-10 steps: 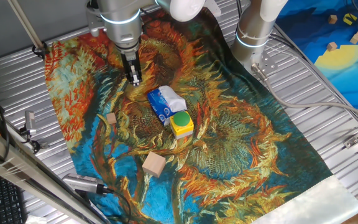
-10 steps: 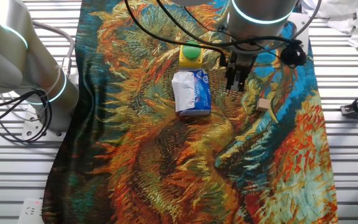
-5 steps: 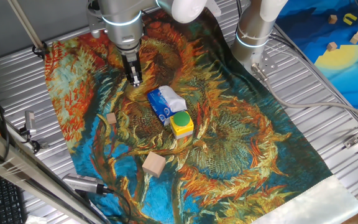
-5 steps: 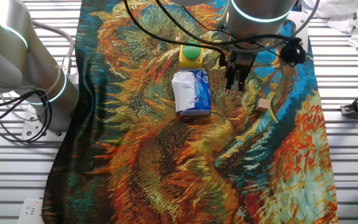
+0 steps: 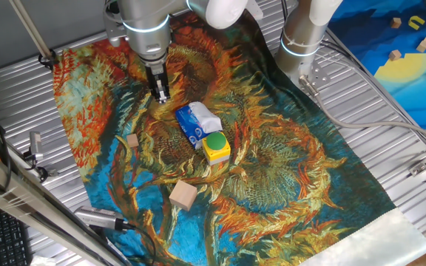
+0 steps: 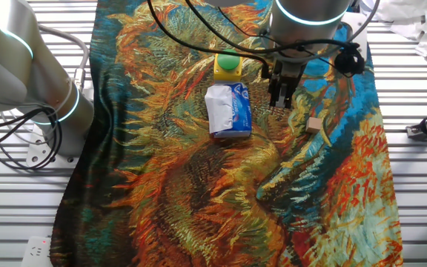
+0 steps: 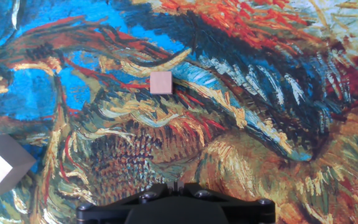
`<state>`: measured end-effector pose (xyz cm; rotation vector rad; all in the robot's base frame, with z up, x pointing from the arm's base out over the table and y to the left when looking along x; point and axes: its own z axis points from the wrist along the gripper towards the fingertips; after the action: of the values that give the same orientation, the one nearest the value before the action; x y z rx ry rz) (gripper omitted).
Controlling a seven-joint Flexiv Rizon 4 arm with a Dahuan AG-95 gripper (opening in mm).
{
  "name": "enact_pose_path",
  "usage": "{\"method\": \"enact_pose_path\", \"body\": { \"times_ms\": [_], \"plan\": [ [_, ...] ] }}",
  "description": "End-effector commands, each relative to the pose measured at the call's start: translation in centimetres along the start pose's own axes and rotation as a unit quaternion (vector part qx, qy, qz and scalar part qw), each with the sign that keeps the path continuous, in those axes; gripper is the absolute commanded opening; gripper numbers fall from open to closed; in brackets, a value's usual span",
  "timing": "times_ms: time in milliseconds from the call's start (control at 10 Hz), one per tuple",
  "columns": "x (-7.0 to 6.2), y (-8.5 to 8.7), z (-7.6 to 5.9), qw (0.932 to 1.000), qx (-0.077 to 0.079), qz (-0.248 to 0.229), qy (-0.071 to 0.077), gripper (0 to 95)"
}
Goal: Approach and touch the side of the small block
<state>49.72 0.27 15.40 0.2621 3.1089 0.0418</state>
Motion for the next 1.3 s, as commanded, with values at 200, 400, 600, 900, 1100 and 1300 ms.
{"method": "enact_pose_path", "body": {
  "times_ms": [200, 400, 600, 900, 1100, 1300],
  "plan": [
    [0.0, 0.0, 0.0, 1.0, 0.001, -0.002, -0.001, 0.0],
    [0.0, 0.0, 0.0, 1.0, 0.001, -0.005, -0.002, 0.0],
    [0.0, 0.0, -0.1, 1.0, 0.001, -0.001, -0.003, 0.0],
    [0.0, 0.0, 0.0, 0.9998, 0.008, -0.018, -0.001, 0.0],
    [-0.2, -0.1, -1.1, 0.9996, 0.001, -0.027, -0.002, 0.0],
    [-2.3, -0.3, -4.3, 0.9993, 0.02, -0.027, 0.017, 0.0]
  ]
}}
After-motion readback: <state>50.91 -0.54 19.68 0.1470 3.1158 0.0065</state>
